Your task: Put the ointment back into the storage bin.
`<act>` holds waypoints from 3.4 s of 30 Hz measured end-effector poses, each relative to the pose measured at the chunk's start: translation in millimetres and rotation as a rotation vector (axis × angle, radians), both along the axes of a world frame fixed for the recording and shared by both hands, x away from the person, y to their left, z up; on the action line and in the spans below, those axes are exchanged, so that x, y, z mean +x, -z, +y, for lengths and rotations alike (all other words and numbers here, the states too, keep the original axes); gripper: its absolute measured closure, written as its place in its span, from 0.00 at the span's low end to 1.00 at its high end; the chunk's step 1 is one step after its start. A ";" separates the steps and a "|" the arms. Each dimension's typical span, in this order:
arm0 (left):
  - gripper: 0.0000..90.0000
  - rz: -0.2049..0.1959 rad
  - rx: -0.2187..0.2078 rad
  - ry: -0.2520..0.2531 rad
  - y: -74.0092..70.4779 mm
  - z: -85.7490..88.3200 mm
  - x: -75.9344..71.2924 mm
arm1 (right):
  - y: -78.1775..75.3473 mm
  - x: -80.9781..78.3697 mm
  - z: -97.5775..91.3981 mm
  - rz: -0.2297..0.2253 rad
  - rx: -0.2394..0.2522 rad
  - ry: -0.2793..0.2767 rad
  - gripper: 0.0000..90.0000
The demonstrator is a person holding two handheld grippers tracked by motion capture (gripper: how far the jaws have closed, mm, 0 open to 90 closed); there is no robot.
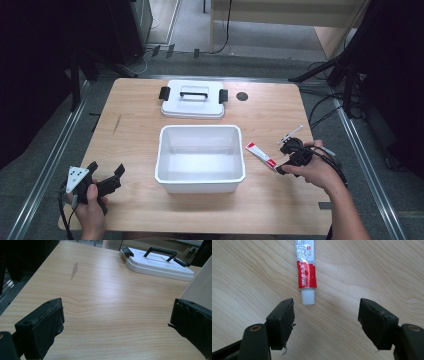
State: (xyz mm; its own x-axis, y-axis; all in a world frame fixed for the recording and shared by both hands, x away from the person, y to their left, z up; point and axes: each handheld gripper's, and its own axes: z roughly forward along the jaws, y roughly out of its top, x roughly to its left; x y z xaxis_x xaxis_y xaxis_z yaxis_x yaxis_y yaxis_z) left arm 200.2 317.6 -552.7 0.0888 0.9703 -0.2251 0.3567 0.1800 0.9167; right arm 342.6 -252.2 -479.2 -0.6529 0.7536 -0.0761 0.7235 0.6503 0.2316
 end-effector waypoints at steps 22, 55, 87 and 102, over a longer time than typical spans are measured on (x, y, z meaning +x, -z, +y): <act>0.00 0.012 0.011 0.005 -0.2 -0.7 0.8 | 0.5 41.8 39.0 0.201 -0.082 0.005 0.59; 0.00 0.018 -0.002 0.005 0.0 0.5 1.6 | 24.5 51.5 69.1 0.240 -0.107 0.001 0.80; 0.00 0.017 -0.007 0.006 0.1 0.9 1.5 | -72.8 39.6 58.5 0.206 0.080 0.255 0.80; 0.00 0.019 -0.012 0.006 0.1 1.1 1.6 | -111.7 34.7 75.6 0.173 0.101 0.218 0.80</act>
